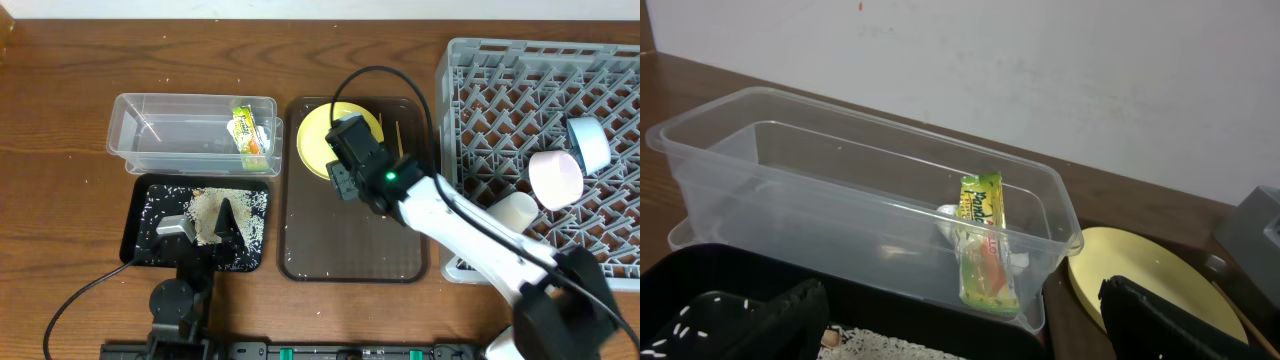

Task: Sort waste into correct bins and load items into the dishwasher rack
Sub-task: 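Move the right gripper back to the yellow plate's edge, then grip the yellow plate edge and tilt it up off the tray, then carry the yellow plate to the rack and stand it upright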

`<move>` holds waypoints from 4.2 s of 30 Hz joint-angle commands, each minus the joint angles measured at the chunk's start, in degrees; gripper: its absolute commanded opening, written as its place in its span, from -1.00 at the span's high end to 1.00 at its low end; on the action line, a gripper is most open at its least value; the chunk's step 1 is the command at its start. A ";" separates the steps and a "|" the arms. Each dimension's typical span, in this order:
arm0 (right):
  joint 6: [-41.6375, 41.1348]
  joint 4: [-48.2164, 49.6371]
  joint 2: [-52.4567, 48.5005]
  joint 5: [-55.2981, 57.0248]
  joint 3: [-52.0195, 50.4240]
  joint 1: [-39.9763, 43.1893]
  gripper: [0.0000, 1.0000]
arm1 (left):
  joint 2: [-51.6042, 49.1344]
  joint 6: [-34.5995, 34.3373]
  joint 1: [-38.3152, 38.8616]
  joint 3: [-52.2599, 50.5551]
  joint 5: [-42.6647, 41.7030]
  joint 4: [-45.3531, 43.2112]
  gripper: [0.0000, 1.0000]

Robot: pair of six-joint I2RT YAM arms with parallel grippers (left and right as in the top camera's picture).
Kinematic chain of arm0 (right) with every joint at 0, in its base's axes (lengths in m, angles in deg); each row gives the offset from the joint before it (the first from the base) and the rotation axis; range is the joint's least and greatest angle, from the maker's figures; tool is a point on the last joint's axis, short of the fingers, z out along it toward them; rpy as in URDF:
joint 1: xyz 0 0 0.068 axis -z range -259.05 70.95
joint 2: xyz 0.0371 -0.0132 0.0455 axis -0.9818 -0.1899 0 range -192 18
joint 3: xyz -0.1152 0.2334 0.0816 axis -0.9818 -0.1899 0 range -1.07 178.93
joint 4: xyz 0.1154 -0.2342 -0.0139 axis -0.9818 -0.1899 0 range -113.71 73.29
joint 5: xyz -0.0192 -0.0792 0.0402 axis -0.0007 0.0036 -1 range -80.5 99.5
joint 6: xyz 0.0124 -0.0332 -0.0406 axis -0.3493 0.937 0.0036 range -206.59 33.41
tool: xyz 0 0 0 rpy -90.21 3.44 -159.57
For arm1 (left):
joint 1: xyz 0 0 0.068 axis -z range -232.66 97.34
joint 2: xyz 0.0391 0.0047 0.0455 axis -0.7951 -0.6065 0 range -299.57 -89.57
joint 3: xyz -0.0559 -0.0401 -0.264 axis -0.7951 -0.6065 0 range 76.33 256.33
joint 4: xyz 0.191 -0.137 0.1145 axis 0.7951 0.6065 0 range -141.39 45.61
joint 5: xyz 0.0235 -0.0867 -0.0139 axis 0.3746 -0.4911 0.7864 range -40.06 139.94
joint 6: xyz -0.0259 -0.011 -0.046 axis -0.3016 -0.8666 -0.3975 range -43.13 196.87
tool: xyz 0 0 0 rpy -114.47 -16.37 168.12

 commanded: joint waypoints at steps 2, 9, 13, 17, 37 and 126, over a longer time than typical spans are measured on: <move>-16.11 0.59 -5.42 -3.89 0.42 5.33 -0.16 | 0.31 0.72 -0.24 -1.14 0.66 2.16 -0.79; -25.62 -2.91 -11.10 -17.75 0.42 7.52 0.07 | 0.31 0.72 -0.24 -1.14 0.66 2.16 -0.79; -29.88 -4.07 -12.57 -18.60 0.42 7.21 0.03 | 0.31 0.72 -0.24 -1.14 0.66 2.16 -0.79; -34.82 -3.52 -12.96 -17.35 0.42 7.19 -0.08 | 0.31 0.72 -0.24 -1.14 0.66 2.16 -0.79; -42.42 1.05 -12.17 -16.76 0.37 9.66 -0.02 | 0.31 0.72 -0.26 -1.14 0.66 2.16 -0.79; -14.45 -2.62 12.57 3.56 0.11 14.45 0.98 | 0.31 0.72 -0.24 -1.14 0.66 2.16 -0.79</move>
